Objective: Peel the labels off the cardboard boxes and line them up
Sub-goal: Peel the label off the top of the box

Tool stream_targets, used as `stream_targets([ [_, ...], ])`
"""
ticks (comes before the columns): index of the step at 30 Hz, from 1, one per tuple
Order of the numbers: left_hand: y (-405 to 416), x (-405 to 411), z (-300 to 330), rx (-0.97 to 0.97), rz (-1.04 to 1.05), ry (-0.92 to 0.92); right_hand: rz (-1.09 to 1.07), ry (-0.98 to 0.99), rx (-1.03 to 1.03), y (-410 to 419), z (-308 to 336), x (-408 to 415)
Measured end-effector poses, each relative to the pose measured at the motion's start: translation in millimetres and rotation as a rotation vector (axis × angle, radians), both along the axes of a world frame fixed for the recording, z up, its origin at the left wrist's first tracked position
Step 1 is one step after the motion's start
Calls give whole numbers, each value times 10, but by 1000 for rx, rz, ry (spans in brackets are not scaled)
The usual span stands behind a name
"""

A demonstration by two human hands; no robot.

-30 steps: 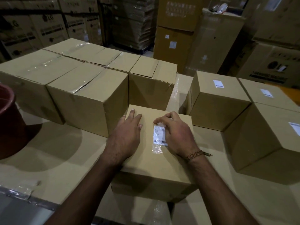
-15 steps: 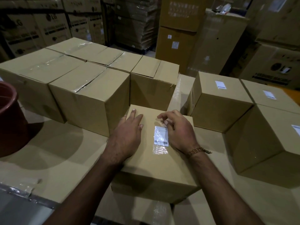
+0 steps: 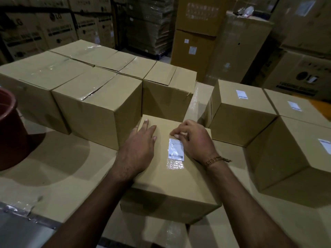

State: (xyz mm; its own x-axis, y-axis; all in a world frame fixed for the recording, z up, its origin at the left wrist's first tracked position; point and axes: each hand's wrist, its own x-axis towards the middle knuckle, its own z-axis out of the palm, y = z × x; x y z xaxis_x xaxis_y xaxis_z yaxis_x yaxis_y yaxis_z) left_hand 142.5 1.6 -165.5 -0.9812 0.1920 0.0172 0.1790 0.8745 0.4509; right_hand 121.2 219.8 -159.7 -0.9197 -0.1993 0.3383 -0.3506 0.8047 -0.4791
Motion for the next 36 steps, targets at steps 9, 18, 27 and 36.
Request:
stream_targets([
  [9, -11, 5, -14, -6, 2, 4, -40, 58, 33, -52, -81, -19],
  [18, -2, 7, -4, -17, -1, 8, 19, 38, 35, -44, -33, -21],
  [27, 9, 6, -1, -28, 5, 17, 1, 47, 64, -84, -58, -63],
  [36, 8, 13, 13, -9, 11, 11, -6, -15, -15, -21, -75, -69],
])
